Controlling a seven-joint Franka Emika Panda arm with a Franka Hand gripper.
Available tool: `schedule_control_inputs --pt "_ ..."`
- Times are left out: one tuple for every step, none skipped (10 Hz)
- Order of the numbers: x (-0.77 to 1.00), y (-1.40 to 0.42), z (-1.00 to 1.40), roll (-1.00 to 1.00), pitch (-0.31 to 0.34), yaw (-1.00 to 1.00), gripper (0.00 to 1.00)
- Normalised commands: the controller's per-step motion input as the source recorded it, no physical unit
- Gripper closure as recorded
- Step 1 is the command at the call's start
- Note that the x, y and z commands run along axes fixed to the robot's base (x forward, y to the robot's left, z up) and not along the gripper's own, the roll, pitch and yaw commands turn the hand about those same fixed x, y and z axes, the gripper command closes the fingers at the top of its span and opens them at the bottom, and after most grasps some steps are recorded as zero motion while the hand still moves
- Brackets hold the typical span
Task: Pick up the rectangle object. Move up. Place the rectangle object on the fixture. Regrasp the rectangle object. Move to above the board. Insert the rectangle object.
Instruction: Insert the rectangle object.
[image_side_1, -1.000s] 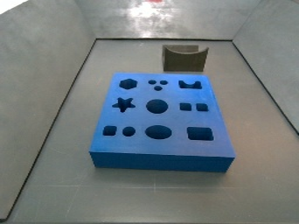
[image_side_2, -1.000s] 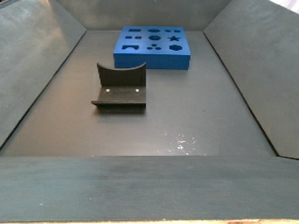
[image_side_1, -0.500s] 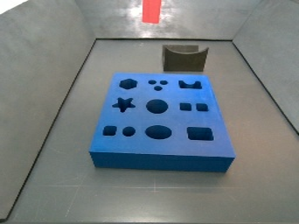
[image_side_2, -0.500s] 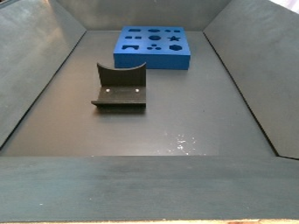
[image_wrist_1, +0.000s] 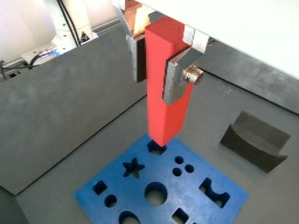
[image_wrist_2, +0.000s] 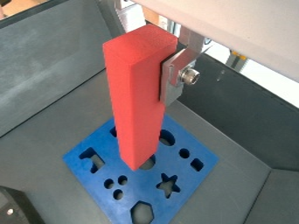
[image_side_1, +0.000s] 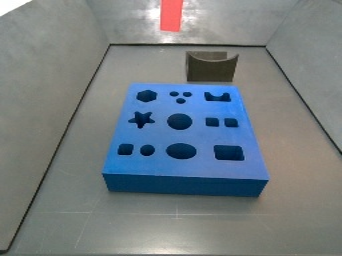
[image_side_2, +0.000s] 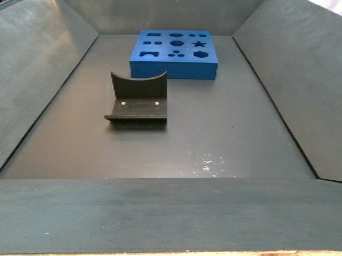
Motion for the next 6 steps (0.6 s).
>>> schedule_control_inputs --pt "0.08 -0.38 0.00 -0.03 0.000 -0.39 1.00" --pt "0.19 -0.37 0.00 -0.06 0.000 -0.52 1.00" --pt "0.23 -0.37 0.00 -0.07 0.000 -0.59 1.00" --pt "0.31 -0.38 0.00 -0.05 0.000 -0.58 1.00" --pt "0.27 -0.35 0.00 -0.07 -0.020 -0.64 1.00" --pt "0.35 -0.33 -0.03 -0.05 -0.051 -0.58 1.00"
